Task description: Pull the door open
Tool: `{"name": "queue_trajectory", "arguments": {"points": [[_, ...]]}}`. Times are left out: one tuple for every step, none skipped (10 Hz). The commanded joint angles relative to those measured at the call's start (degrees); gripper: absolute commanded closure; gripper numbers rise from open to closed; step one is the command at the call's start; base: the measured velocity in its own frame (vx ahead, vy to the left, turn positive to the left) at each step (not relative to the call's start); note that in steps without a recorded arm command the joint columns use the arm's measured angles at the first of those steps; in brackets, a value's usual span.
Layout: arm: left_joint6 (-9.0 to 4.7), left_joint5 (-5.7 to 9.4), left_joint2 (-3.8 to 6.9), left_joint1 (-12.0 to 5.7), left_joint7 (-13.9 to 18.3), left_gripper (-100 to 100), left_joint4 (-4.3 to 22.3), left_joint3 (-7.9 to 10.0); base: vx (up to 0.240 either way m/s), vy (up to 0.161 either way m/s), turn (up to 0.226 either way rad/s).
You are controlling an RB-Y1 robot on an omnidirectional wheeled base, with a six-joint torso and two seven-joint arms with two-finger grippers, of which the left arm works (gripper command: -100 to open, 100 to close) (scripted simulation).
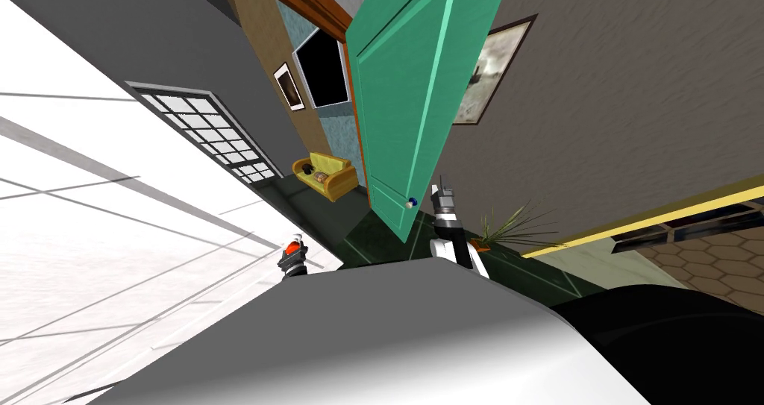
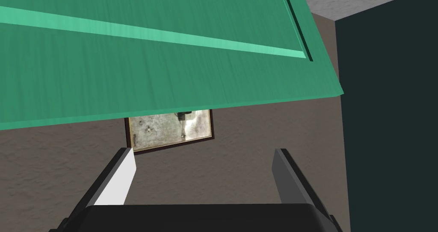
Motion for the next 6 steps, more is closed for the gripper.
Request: {"name": "queue_trajectory", "arguments": {"points": [[-0.08, 0.04, -0.02, 0.0, 0.08, 100, -0.05, 0.03, 0.0, 0.0, 0.0], [0.15, -0.62, 0.37, 0.24, 0.76, 100, -0.62, -1.21, -0.148, -0.02, -0.063], [0.18, -0.78, 0.46, 0.3, 0.95, 100, -0.78, -1.5, -0.202, -0.01, -0.071], [0.25, -1.1, 0.66, 0.42, 1.34, 100, -1.1, -2.13, -0.188, -0.001, -0.053], [0.33, -1.45, 0.87, 0.56, 1.77, 100, -1.45, -2.8, -0.204, -0.004, -0.063], [0.42, -1.82, 1.09, 0.7, 2.22, 100, -1.82, -3.51, -0.226, -0.012, -0.069]]}}
